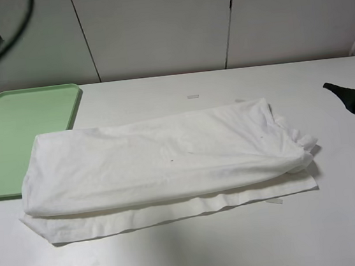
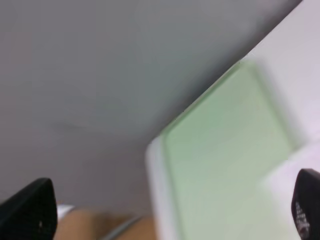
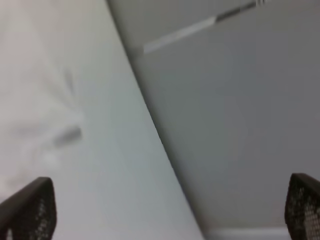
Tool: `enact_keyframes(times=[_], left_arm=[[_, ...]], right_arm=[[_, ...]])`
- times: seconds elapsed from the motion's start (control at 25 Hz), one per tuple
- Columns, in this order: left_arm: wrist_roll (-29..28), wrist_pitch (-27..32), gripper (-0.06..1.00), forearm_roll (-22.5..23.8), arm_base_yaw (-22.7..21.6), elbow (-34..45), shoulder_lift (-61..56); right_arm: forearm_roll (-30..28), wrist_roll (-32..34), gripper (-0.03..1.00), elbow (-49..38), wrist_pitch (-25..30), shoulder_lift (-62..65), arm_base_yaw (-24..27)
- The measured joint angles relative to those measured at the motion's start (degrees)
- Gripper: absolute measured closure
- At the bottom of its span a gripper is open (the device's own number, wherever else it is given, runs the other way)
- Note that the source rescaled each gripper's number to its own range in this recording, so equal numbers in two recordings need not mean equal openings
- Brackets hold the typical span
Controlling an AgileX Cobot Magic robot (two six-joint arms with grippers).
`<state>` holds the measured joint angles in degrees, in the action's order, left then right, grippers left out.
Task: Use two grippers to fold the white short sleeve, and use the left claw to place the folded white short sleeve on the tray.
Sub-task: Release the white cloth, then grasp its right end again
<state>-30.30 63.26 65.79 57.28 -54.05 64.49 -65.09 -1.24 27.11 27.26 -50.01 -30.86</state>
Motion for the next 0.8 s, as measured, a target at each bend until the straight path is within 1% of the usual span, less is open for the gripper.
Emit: enact_keyframes(times=[0.04,0.08,0.12,0.2,0.32,0.36,0.4,0.48,0.6,0.64,0.68,0.72,0.76,0.8], left_arm=[[0.01,-2.0,0.01,-2.47,0.0,-1.08,-2.18],[-0.06,-3.92,0.01,-4.6,0.0,-1.79,-4.38],[-0.11,-5.79,0.01,-5.99,0.0,-2.24,-7.01],[-0.11,-7.11,0.01,-7.41,0.0,-2.3,-10.75],[-0.11,-7.43,0.01,-8.48,0.0,-2.31,-16.97],[-0.11,-7.43,0.01,-8.75,0.0,-2.31,-19.03],[-0.11,-7.43,0.01,-8.75,0.0,-2.31,-19.03],[-0.11,-7.31,0.01,-9.5,0.0,-2.35,-22.78],[1.13,-5.85,0.01,-13.88,0.0,-2.35,-30.16],[2.9,-5.28,0.01,-15.61,0.0,-2.35,-32.46],[2.9,-5.28,0.01,-15.61,0.0,-2.35,-32.46],[4.91,-4.82,0.01,-17.3,0.0,-2.29,-34.48],[6.95,-4.67,0.01,-18.85,0.0,-2.11,-36.2],[9.63,-4.66,0.01,-20.92,0.0,-1.78,-37.97]], right_arm=[[3.39,0.0,-0.03,0.0,-2.04,3.07,0.0],[9.31,0.0,-0.03,0.0,-4.96,6.04,0.0],[12.98,0.0,-0.03,0.0,-6.59,7.18,0.0],[19.15,0.0,-0.03,0.0,-8.85,8.62,0.0],[30.28,0.0,-0.03,1.38,-11.24,9.36,0.0],[34.97,0.0,-0.03,2.1,-12.3,9.43,0.0],[38.19,0.0,-0.03,2.72,-13.34,9.43,0.0],[46.5,0.0,-0.03,4.63,-16.69,9.43,0.0],[57.43,0.0,-0.03,7.79,-20.41,9.43,0.0],[59.44,0.0,-0.03,8.58,-20.81,9.43,0.0],[60.37,0.0,-0.03,8.98,-21.07,9.43,0.0],[63.41,-0.07,-0.03,10.53,-21.46,9.43,-0.17],[65.4,-1.39,-0.03,12.46,-21.57,9.43,-1.95],[65.9,-2.5,-0.03,13.53,-21.57,9.43,-3.5]])
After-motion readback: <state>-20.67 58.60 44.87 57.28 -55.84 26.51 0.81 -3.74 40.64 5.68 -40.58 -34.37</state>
